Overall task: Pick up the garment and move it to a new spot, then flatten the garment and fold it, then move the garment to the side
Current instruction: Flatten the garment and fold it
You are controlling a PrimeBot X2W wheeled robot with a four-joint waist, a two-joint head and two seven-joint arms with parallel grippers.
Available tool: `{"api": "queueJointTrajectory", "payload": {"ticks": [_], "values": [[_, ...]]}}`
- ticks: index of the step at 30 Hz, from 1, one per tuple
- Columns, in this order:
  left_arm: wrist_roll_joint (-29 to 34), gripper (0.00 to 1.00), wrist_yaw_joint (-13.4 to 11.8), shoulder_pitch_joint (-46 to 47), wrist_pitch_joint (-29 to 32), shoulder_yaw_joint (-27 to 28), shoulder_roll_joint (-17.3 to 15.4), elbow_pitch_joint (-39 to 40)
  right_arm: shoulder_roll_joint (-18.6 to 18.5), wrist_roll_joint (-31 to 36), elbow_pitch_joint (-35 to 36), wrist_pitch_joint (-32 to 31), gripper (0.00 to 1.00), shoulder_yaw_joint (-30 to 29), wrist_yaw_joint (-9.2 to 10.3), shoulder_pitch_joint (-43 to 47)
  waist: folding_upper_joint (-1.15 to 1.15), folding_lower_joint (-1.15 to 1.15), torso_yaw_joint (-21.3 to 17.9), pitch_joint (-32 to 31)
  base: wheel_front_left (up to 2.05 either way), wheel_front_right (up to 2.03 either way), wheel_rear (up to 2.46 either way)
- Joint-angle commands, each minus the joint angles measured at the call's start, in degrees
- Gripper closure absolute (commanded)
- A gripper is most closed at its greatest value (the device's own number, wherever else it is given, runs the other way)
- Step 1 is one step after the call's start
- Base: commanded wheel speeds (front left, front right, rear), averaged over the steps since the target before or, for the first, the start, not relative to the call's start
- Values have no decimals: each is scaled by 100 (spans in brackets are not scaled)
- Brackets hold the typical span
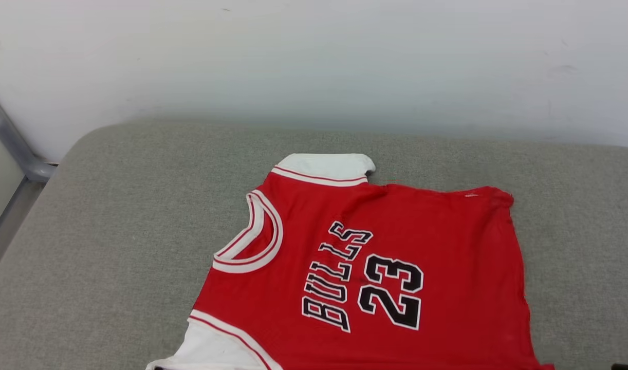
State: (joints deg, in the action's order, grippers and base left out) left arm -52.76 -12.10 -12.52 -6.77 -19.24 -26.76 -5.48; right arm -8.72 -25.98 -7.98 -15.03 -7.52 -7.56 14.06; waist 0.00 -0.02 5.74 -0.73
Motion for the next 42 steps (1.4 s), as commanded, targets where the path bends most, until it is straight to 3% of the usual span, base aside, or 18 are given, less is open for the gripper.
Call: {"api": "queueJointTrajectory", "payload": {"ticks": [1,6,11,23,26,27,34,35,36,37,38,42], "values": [[-14,100,-110,-136,33,81,-105,154,73,53,200,-84,100,-152,14,172,0,2,14,-10,0,0,0],[34,100,-383,-324,191,160,-319,854,332,256,958,-578,100,-435,14,571,0,2,21,-24,0,0,0],[188,100,-314,202,354,63,-418,1109,399,408,1393,-885,100,-482,13,194,0,2,-36,43,0,0,0],[290,100,450,2348,387,-241,62,-169,-57,441,645,-1314,100,-100,11,-1641,0,2,-185,1119,0,0,0],[256,100,659,2771,457,-337,207,-704,-134,432,334,-1277,100,15,11,-1934,0,2,-175,1361,0,0,0],[214,100,880,3106,519,-444,358,-1229,-178,411,16,-1174,100,125,11,-2159,0,2,-178,1543,0,0,0],[110,100,1397,3551,681,-681,617,-2364,-241,285,-773,-721,100,464,12,-2426,0,2,-238,1661,0,0,0],[105,100,1454,3578,680,-717,647,-2462,-249,255,-838,-633,79,496,12,-2445,0,2,-238,1646,0,0,0],[105,71,1501,3611,651,-735,676,-2555,-233,237,-893,-558,0,528,12,-2428,0,2,-235,1615,0,0,0],[112,43,1523,3641,608,-734,692,-2614,-216,205,-900,-442,0,564,12,-2406,0,2,-235,1577,0,0,0],[106,3,1551,3669,564,-720,694,-2683,-230,223,-880,-294,0,589,12,-2384,0,2,-232,1539,0,0,0],[70,0,1559,3711,381,-641,718,-2810,-232,159,-810,207,0,616,12,-2288,0,2,-217,1370,0,0,0]]}}
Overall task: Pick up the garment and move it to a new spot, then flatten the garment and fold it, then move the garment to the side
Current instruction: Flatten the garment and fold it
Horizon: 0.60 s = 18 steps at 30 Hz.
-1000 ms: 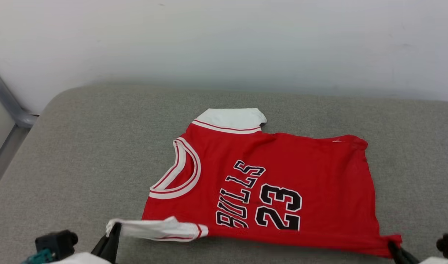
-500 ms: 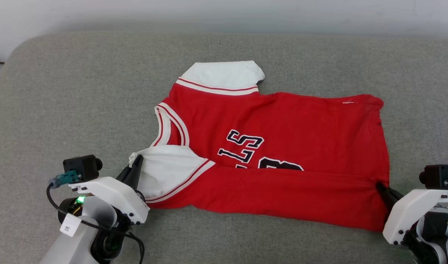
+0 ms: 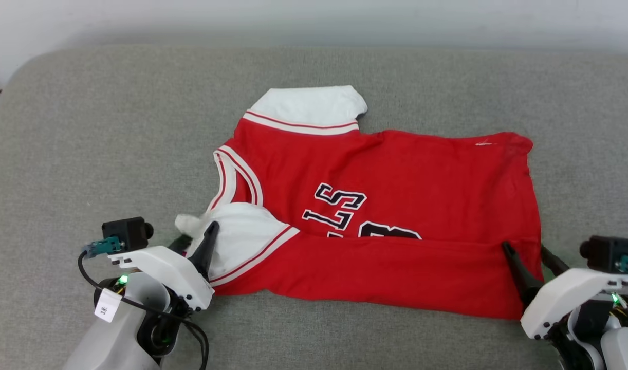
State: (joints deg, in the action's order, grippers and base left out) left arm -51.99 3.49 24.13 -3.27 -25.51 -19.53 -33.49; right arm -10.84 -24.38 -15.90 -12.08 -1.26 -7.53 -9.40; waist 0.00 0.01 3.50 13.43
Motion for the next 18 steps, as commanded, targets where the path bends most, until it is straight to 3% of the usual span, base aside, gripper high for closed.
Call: {"api": "queueJointTrajectory", "payload": {"ticks": [1,3,4,10,13,18], "values": [[-1,0,-17,41,-58,24,-6,-19,15,-43,19,94,0,-3,8,78,0,-1,7,-110,0,0,0],[8,0,-55,-11,-198,95,-53,-13,-20,37,102,469,0,61,7,140,0,-1,-8,-247,0,0,0],[49,0,-173,-131,-343,165,-155,94,-36,142,263,987,0,156,7,245,0,-1,-54,-443,0,0,0],[64,0,-451,-300,-138,282,-547,699,-21,417,743,1493,0,111,7,524,0,-1,-79,-770,0,0,0],[-41,0,-518,-266,410,273,-852,1116,81,541,1005,1424,0,-26,7,697,0,-1,-68,-828,0,0,0],[-474,0,-626,-160,1980,159,-1379,1747,230,693,1389,1211,0,-177,7,859,0,-1,-87,-733,0,0,0]]}}
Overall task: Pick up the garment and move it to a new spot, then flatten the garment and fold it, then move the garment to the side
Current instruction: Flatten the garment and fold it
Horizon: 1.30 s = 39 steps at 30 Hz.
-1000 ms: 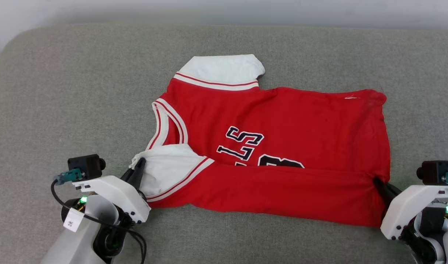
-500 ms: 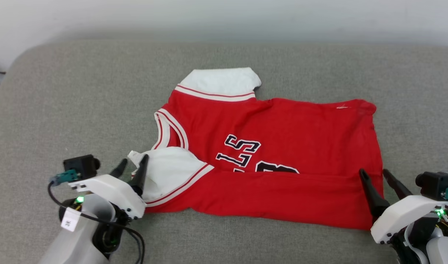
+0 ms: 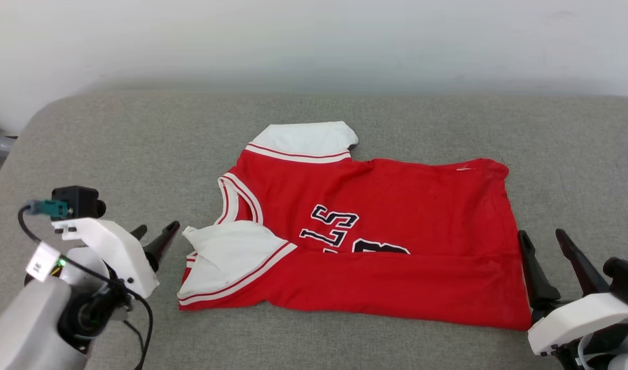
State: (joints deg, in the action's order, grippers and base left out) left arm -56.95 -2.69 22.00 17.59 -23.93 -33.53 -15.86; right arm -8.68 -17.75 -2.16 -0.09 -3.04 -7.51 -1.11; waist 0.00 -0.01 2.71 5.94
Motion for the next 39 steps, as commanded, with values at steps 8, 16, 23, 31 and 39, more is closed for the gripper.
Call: {"api": "queueJointTrajectory", "payload": {"ticks": [8,16,23,31,39], "values": [[-725,0,-429,-217,1703,-139,-332,167,184,58,262,-145,0,-16,4,-59,0,1,-182,352,0,0,0],[-987,0,-431,-497,1968,-337,-8,-311,261,-81,178,-209,0,-82,4,-141,0,1,-320,582,0,0,0],[-1044,100,-68,-583,2066,-709,481,-703,180,-245,106,-471,0,-377,4,-159,0,1,-337,586,0,0,0],[-640,100,41,-397,1376,-533,237,-542,-114,-560,-73,-1671,0,-942,4,-190,0,1,-262,331,0,0,0],[-345,100,-245,-310,1049,-381,-39,324,-423,-452,43,-4052,0,-1125,4,-557,0,1,-105,295,0,0,0]]}}
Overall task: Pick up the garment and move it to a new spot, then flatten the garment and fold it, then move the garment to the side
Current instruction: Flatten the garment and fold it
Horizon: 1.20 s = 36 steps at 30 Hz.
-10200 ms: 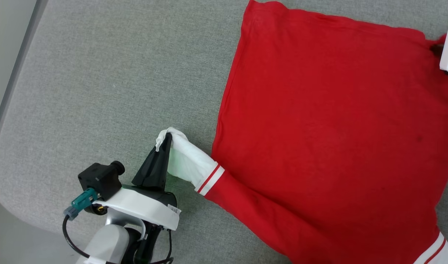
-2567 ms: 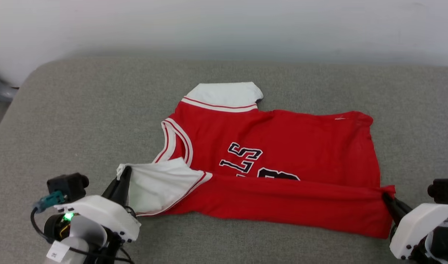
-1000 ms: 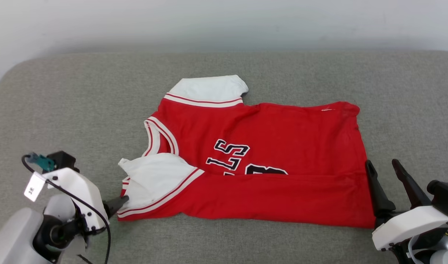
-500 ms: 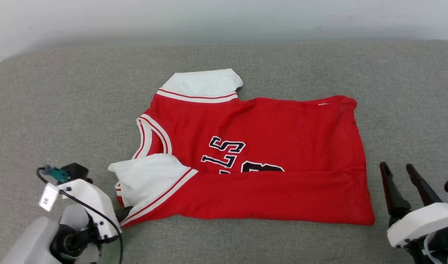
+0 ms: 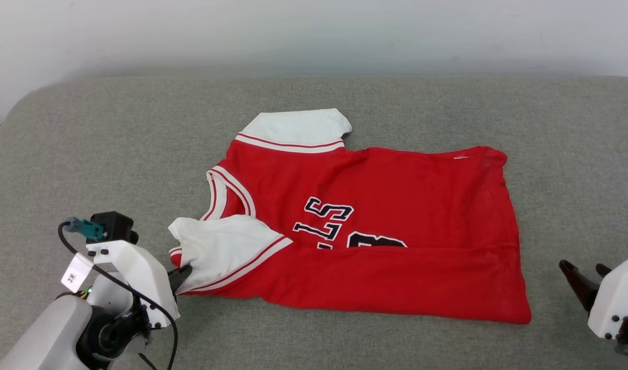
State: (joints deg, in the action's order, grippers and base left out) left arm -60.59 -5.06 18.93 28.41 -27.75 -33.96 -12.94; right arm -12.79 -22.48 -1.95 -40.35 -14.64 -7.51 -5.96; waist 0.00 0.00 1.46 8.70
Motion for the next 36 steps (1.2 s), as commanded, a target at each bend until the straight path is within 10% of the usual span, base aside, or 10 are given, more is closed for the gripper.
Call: {"api": "queueJointTrajectory", "payload": {"ticks": [1,16,17,19,36], "values": [[48,100,-44,10,-25,4,-20,133,-12,22,56,-239,0,82,4,-102,0,0,42,48,0,0,0],[189,100,-153,165,-97,-12,-43,723,433,-94,-850,-1379,0,1038,3,-203,0,0,220,605,0,0,0],[191,100,-147,159,-119,-7,-40,711,453,-132,-962,-1383,52,1080,3,-205,0,0,219,623,0,0,0],[193,100,-129,137,-152,2,-33,678,490,-208,-1132,-1378,100,1118,2,-230,0,0,208,637,0,0,0],[328,100,-159,-383,-710,65,-91,757,-167,-426,-328,-852,100,1150,4,-260,0,0,160,-335,0,0,0]]}}
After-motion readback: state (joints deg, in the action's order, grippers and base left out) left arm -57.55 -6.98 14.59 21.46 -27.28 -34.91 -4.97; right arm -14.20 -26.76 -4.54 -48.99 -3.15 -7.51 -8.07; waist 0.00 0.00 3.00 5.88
